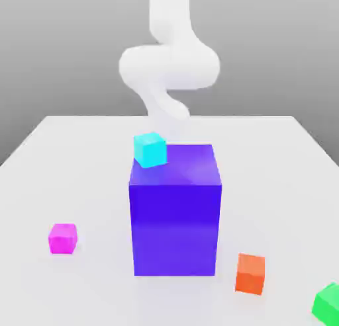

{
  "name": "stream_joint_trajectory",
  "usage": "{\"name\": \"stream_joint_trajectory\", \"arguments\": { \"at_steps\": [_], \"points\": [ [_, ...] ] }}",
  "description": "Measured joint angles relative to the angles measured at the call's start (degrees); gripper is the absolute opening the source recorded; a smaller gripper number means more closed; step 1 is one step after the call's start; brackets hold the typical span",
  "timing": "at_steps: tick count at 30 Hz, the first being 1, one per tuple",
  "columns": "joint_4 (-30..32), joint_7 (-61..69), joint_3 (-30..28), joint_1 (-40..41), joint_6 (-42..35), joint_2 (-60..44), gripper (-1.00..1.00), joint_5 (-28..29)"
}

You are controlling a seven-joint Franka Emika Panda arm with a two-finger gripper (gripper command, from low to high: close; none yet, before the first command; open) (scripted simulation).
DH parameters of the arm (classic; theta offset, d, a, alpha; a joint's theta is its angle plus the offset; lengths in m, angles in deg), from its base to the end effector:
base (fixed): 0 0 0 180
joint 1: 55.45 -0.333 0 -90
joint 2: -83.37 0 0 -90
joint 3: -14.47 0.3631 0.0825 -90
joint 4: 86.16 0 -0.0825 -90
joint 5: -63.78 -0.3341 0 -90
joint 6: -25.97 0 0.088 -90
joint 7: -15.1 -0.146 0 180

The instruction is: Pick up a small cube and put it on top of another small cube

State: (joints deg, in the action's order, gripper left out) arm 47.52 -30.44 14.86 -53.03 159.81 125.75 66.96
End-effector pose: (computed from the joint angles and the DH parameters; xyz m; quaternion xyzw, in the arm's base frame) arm 0.3154 -0.0126 0.6837 -0.8567 0.3659 -0.3472 0.1083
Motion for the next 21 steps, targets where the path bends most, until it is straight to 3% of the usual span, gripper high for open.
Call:
{"name": "stream_joint_trajectory", "arguments": {
  "at_steps": [12, 21],
  "points": [
    [8.91, 3.28, -3.18, 10.27, 9.15, -17.18, 0.0, 12.9],
    [15.6, 10.05, -9.82, 15.59, 16.49, -29.44, 0.0, 16.48]
  ]
}}
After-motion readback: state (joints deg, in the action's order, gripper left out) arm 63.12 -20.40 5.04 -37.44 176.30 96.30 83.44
